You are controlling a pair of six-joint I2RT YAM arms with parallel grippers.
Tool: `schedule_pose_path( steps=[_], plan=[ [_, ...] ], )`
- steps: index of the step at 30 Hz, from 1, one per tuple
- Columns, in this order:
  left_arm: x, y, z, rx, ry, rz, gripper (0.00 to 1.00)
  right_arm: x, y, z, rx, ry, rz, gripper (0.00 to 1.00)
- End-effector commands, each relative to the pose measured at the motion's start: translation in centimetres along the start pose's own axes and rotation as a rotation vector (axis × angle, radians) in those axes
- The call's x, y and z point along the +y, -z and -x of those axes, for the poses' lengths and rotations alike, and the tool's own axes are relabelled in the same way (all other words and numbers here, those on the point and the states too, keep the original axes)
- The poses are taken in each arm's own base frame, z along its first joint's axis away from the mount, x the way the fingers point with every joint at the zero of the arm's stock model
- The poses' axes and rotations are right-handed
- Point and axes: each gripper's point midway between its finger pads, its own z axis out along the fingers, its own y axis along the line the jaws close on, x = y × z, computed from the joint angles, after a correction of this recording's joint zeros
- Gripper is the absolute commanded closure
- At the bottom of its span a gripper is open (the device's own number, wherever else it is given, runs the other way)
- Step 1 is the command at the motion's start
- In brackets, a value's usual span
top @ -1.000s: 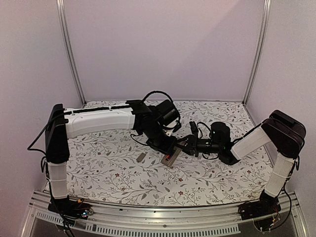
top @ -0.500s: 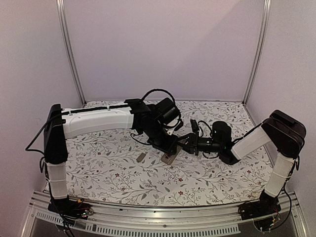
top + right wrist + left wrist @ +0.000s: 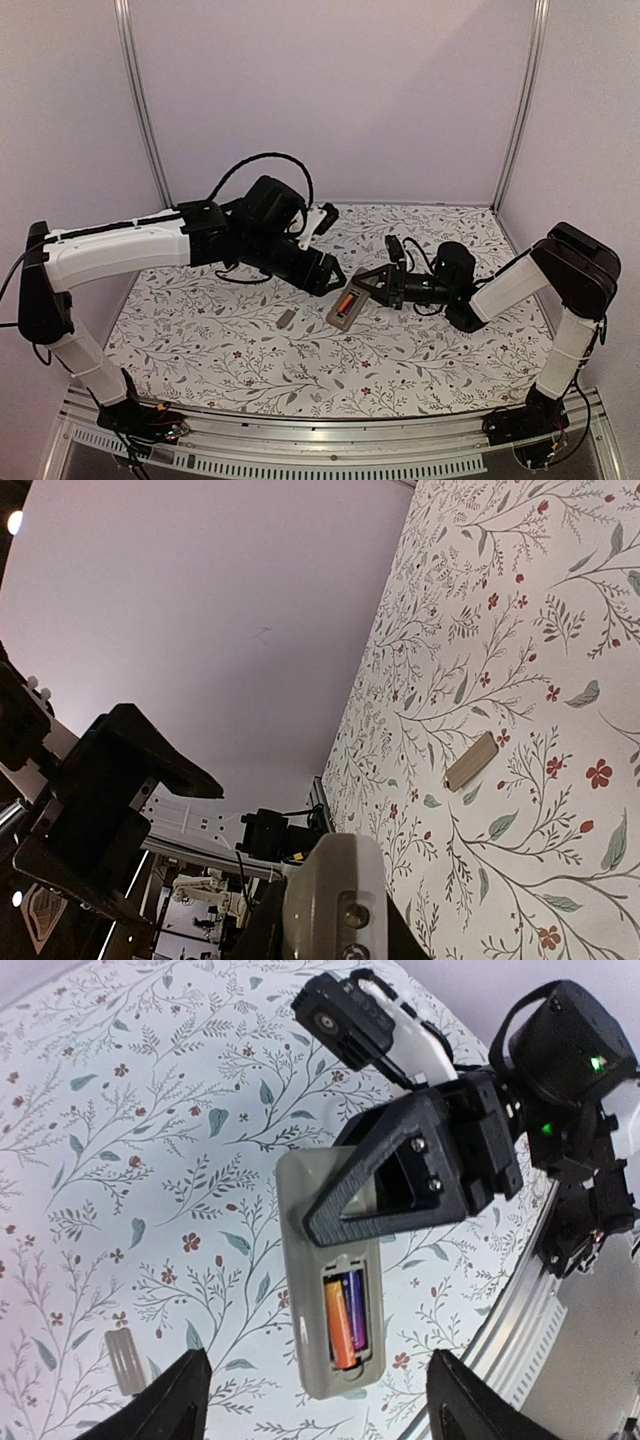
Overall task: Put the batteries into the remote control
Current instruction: Load the battery into the battery compartment.
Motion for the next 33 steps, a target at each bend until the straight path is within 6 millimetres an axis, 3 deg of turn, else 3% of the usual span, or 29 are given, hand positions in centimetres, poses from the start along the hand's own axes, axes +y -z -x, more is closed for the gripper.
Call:
schedule_pose_path(
  steps=[1,2,4,7,10,18,33],
  plan=[
    [0.0,2.8,0.5,-0.244,-0.08,-0.08,0.12,3.4,0.4,0.5,0.017,0.068,0.114,0.97],
    [0.5,3.6,0.1,-0.283,-0.067,-0.08,0.02,3.9,0.4,0.5,0.02,0.076,0.129,0.97],
    [0.9,4.4,-0.9,-0.324,-0.06,-0.141,0.01,4.6,0.5,0.5,0.026,0.086,0.155,0.97],
    [-0.2,4.6,-2.1,-0.339,-0.052,-0.273,0.01,5.6,0.6,0.6,0.031,0.096,0.185,0.97],
    [-1.2,3.6,-3.5,-0.3,-0.032,-0.366,0.04,6.4,0.5,0.6,0.044,0.105,0.211,0.97],
    [-3.1,2.2,-3.9,-0.267,-0.001,-0.509,0.16,8.3,0.2,-0.1,0.095,0.129,0.268,0.97],
    [-3.6,0.9,-4.0,-0.216,0.003,-0.539,0.29,9.2,-0.4,-0.8,0.13,0.145,0.285,0.96]
  ],
)
